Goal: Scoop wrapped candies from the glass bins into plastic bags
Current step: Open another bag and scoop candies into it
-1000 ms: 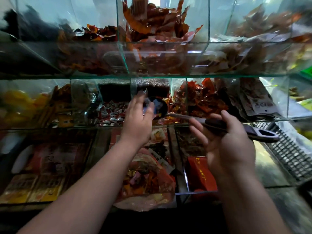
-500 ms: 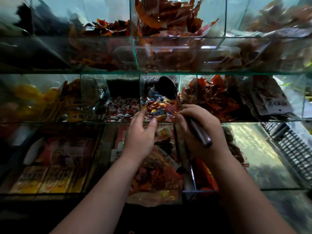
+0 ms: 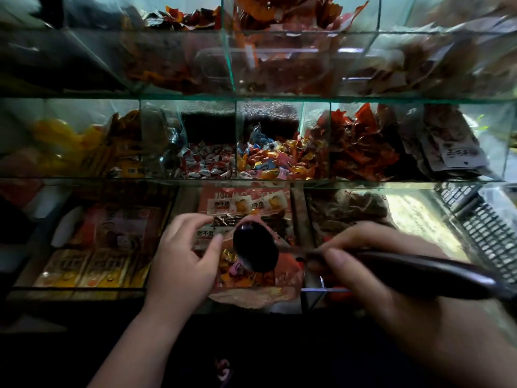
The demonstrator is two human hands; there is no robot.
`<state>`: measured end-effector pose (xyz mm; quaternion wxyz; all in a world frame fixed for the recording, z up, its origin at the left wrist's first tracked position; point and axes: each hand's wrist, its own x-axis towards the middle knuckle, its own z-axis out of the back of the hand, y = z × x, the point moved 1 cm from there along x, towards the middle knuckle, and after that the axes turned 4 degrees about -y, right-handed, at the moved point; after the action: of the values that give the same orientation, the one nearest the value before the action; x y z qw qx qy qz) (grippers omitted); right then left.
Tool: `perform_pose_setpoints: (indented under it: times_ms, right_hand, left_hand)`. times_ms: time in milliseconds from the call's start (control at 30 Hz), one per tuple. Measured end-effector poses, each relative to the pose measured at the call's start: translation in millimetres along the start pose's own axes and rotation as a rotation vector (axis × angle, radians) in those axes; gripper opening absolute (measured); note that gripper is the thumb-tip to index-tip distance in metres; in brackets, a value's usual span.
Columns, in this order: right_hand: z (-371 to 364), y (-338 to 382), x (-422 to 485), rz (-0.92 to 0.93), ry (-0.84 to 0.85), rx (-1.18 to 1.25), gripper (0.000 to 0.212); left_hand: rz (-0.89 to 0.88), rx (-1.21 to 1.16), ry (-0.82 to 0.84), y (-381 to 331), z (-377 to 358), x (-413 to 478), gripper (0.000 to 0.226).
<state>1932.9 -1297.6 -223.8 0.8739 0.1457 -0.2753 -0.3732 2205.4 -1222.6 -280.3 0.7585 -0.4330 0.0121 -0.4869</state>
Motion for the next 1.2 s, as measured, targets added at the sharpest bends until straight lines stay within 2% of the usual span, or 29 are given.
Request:
perform_pose_setpoints:
  times_ms: [33, 100, 167, 233, 300, 367, 400, 500, 600, 700, 767, 900, 1033, 1133, 1200]
  right_hand:
    - [0, 10, 6, 0.031, 0.067, 0.082, 0.023]
    - [-23, 16, 10, 0.042, 0.133, 0.157, 0.021]
    - [-52, 17, 25, 0.001, 0.331, 0.162, 0.021]
    - [-84, 6, 34, -0.043, 0.480, 0.034, 0.036]
    - [-108, 1, 30, -0.106, 0.545, 0.005, 0.034]
    - [-123, 3, 19, -0.114, 0.437, -0.004, 0.020]
    - [-127, 1, 16, -0.168, 0.331, 0.037, 0.020]
    - [-127, -18, 16, -0.471, 0.076, 0.227, 0.021]
    - [-128, -27, 19, -0.603, 0.010, 0.404, 0.021]
    - [-152, -21, 17, -0.526, 0.147, 0.360, 0.020]
    - [-162, -19, 22, -0.522, 0.169, 0.348, 0.021]
    - [-146, -36, 38, -0.651, -0.001, 0.401, 0.027]
    - [-123, -32, 45, -0.551, -0.029, 0.200, 0.031]
    - [-104, -29, 48, -0.491, -0.121, 0.201, 0.027]
    - [-94, -33, 53, -0.460, -0.115, 0.211, 0.023]
  left_hand:
    - [0.035, 0.076, 0.056, 6, 0, -4, 0.034]
    - [0.152, 0.181, 0.144, 16, -6, -8, 0.033]
    - [0.207, 0.169, 0.121, 19, -15, -8, 0.019]
    - [0.187, 0.137, 0.081, 21, -24, -9, 0.012]
    - [0.157, 0.108, 0.046, 22, -30, -9, 0.009]
    - [0.147, 0.074, 0.031, 25, -35, -11, 0.008]
    - [0.140, 0.065, 0.030, 27, -37, -11, 0.008]
    - [0.107, 0.060, 0.030, 32, -41, -14, 0.009]
    - [0.098, 0.031, 0.009, 35, -44, -15, 0.010]
    - [0.100, -0.008, -0.024, 35, -49, -12, 0.011]
    - [0.119, -0.026, -0.045, 33, -50, -9, 0.012]
    - [0.102, -0.071, -0.107, 24, -50, 4, 0.013]
    - [0.099, -0.099, -0.101, 12, -51, 13, 0.011]
    - [0.092, -0.164, -0.187, 8, -48, 7, 0.011]
    - [0.108, -0.194, -0.238, 6, -46, 2, 0.012]
